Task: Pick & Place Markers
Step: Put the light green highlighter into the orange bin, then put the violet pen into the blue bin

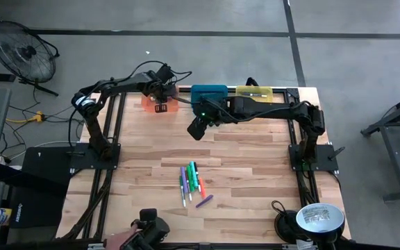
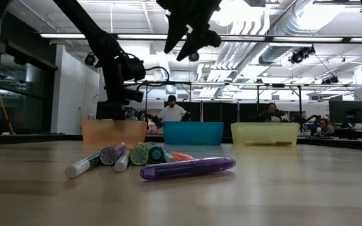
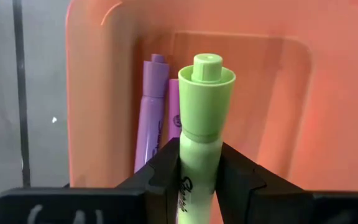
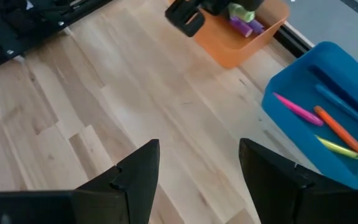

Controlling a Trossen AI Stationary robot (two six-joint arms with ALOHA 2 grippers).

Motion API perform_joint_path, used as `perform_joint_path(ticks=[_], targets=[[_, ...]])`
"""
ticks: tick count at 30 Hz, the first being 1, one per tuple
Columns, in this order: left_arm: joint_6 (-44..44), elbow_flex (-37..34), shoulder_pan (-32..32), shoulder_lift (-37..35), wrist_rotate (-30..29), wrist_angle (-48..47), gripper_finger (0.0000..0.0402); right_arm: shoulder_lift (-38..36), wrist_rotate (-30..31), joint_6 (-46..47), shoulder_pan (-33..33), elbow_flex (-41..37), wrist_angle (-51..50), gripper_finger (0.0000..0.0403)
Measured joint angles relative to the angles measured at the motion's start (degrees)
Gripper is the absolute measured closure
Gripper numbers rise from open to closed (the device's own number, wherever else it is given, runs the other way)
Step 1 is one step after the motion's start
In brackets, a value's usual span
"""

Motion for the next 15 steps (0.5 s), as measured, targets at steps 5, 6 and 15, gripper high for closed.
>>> perform_joint_path(ticks=[5,6,15], targets=[[-3.25,0.0,0.02,0.0,-0.04,0.01,0.0305,0.0,0.0,0.0,1.56,0.0,-0.02,0.0194],[-3.79,0.0,0.02,0.0,-0.15,-0.02,0.03,0.0,0.01,-0.03,1.82,0.0,-0.02,0.0194],[-6.68,0.04,0.0,-0.43,-1.26,-4.83,0.0248,0.0,3.11,-0.16,3.16,0.0,-2.63,0.0194]])
